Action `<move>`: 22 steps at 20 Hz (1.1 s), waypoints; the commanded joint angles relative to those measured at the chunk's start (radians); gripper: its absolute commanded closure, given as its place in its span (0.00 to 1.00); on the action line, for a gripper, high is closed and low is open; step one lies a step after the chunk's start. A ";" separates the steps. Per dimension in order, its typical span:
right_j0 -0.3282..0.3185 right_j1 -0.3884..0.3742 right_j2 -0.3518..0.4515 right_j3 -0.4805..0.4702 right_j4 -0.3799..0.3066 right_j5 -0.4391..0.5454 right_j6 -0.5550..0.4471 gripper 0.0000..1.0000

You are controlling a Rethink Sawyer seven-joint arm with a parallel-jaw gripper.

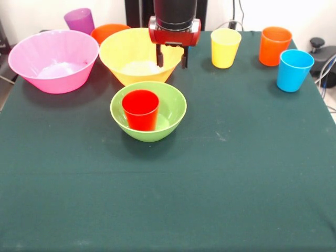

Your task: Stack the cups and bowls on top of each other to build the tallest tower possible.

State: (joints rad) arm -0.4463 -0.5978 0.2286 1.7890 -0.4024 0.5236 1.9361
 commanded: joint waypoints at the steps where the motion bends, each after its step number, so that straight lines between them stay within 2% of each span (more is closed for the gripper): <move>1: 0.024 0.075 0.001 -0.060 -0.044 -0.074 0.052 0.00; 22: 0.014 0.074 0.003 -0.054 -0.035 -0.075 0.033 0.00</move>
State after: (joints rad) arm -0.4434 -0.5435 0.2043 1.7882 -0.4022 0.5233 1.9361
